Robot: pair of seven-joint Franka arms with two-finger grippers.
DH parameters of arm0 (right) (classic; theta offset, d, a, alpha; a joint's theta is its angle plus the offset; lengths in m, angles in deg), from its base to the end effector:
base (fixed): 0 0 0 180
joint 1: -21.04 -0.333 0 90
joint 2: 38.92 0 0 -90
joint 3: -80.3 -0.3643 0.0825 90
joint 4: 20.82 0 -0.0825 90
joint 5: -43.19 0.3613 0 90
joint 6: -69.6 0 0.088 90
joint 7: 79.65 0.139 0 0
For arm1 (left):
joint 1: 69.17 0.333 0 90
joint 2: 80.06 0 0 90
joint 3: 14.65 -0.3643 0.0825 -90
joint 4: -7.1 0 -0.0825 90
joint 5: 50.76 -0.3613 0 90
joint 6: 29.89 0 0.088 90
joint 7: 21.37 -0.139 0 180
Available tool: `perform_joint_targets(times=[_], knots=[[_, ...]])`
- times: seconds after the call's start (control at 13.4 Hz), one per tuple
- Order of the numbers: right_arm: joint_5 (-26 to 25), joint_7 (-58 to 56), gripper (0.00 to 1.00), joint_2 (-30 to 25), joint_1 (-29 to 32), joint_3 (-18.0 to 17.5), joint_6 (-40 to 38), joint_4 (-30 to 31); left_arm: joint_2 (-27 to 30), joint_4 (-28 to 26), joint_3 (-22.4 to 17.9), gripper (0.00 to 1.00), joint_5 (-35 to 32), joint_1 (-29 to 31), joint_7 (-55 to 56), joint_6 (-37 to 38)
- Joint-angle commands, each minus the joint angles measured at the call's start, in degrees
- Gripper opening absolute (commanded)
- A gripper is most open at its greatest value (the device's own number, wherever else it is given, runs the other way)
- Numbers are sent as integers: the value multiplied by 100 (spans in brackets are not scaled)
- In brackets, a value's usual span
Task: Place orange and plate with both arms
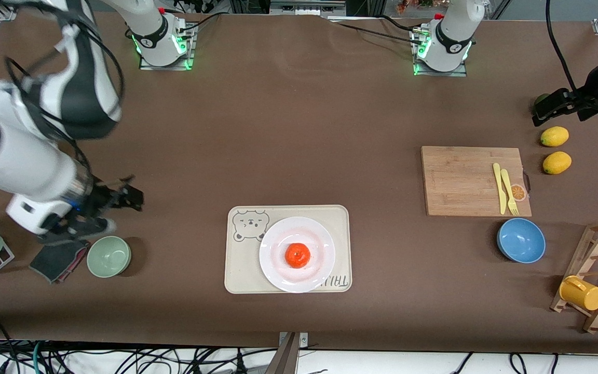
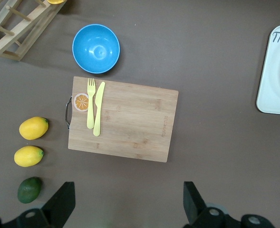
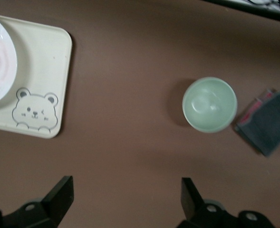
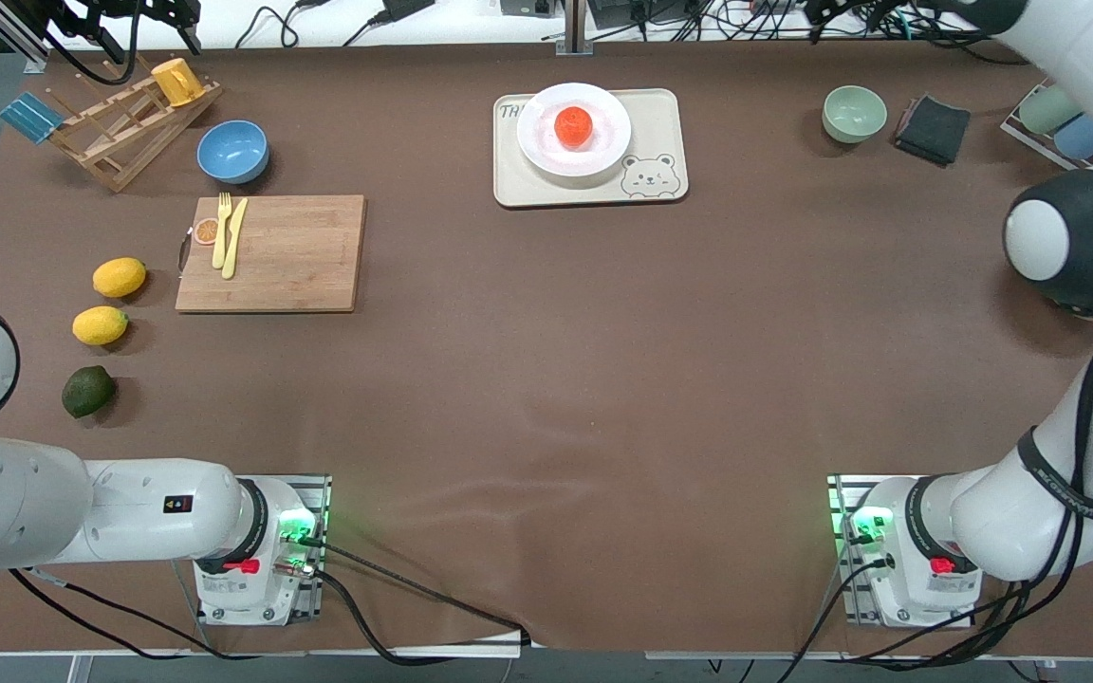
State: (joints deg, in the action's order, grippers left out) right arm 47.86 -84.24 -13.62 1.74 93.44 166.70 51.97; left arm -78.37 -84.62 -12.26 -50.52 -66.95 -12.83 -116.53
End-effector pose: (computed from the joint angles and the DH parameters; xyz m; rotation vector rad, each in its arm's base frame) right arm 0.6739 0.1165 0.5229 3.1096 0.3093 -0.0097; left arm 0.5127 -0.0025 0.6379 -3.1303 -0.2289 0.0930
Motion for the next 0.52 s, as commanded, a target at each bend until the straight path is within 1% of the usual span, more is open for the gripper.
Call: perform_joint_targets(times=[0.0,0.07,0.15,0.22,0.3,0.45], knots=[[-150,64,100,-752,-21,163,-936,-45,-55,145,16,100,117,50,-72,112],[-255,46,100,-1121,153,75,-1026,128,-55,145,16,100,117,59,-81,112],[-291,55,100,-1507,520,-256,-1096,426,-55,145,16,100,117,76,-81,112],[-474,55,100,-1763,1150,-860,-1106,637,-55,145,16,100,117,77,-81,112],[-841,64,100,-1975,1635,-1440,-1123,883,-55,145,16,100,117,77,-72,112],[-898,282,100,-2502,1763,-1533,-948,1804,-55,145,16,100,117,77,-72,112]])
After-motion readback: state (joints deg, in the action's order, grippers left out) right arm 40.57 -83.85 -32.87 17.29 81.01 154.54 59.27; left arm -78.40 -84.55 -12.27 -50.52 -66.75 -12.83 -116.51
